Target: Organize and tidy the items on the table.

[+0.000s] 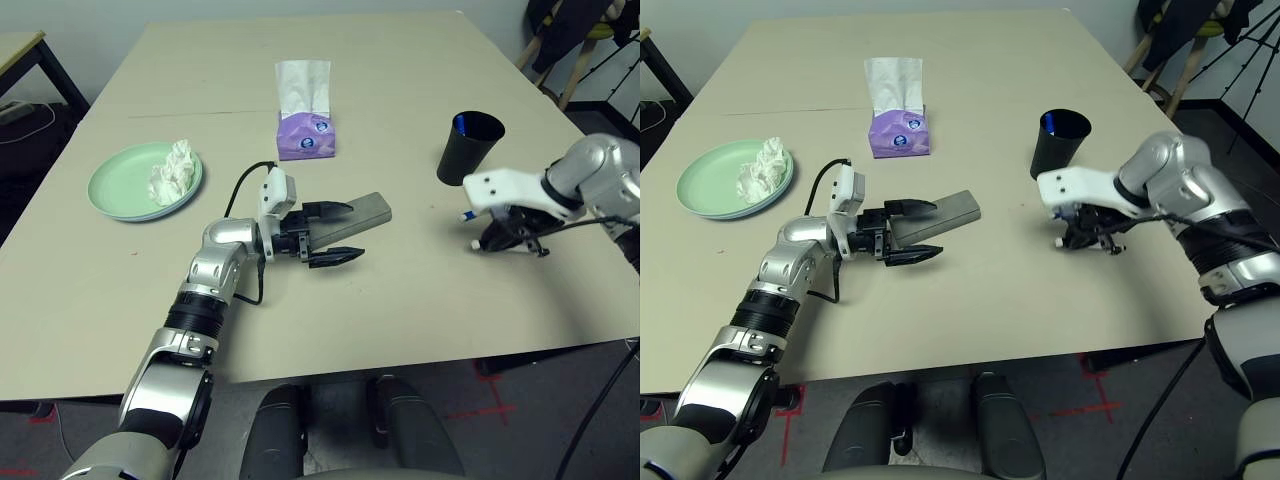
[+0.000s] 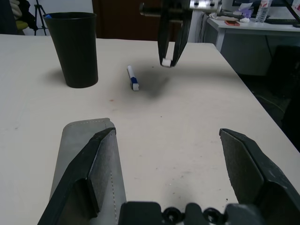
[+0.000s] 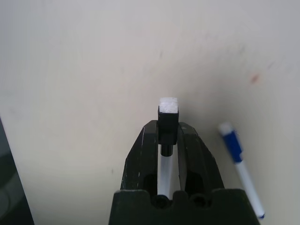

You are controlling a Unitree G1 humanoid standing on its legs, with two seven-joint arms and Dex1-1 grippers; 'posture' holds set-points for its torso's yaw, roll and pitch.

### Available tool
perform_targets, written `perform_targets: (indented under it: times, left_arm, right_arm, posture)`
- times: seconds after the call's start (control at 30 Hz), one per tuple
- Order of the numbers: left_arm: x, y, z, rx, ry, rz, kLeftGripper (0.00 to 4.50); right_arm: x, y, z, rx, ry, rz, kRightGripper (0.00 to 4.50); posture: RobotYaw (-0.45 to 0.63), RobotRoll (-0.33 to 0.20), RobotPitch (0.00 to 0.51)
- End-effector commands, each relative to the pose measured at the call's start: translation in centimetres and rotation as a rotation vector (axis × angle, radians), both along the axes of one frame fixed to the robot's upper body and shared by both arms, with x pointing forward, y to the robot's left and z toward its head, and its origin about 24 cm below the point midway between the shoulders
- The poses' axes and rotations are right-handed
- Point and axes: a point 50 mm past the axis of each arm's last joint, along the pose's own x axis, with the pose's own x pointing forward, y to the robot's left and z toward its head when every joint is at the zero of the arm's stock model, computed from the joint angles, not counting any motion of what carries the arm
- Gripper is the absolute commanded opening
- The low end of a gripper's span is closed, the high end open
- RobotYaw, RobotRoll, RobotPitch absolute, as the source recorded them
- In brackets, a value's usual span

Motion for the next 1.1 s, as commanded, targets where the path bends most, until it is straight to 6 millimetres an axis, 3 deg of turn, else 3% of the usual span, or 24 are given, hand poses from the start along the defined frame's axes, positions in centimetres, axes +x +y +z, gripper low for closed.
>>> perform_targets:
  times: [0.03, 0.23, 0.37, 0.57, 0.83, 1.1]
  left_arm:
    - [-0.1, 0.1, 0.1, -0.009, -0.004, -0.006, 4.5]
    - [0.1, -0.1, 0.4, -0.007, -0.005, -0.015, 4.5]
    - [0.3, -0.3, 0.6, -0.007, -0.009, -0.022, 4.5]
    - [0.3, -0.2, 0.5, 0.001, -0.005, -0.03, 4.5]
    - [0.2, -0.2, 0.4, 0.0, -0.002, -0.029, 4.5]
    - [0.1, 0.0, 0.4, 0.001, -0.001, -0.022, 4.5]
  right_arm:
    - [0.0, 1.8, 2.1, 0.334, -0.067, -0.016, 0.42]
    - [0.9, 2.2, 3.8, 0.747, -0.354, -0.187, 0.42]
    - [1.3, 2.1, 2.3, 0.918, -0.478, -0.376, 0.42]
    - [1.8, 2.6, 1.1, 1.01, -0.546, -0.553, 0.42]
    - [3.3, 1.7, 3.9, 1.196, -0.737, -0.737, 0.42]
    - [4.7, 0.6, 3.8, 1.184, -0.703, -1.035, 0.42]
  posture:
    - [0.0, 0.0, 0.123]
    - [-0.02, 0.0, 0.123]
    - [-0.02, 0.0, 0.12]
    - [-0.03, 0.0, 0.121]
    - [-0.02, 0.0, 0.122]
    - [-0.01, 0.0, 0.124]
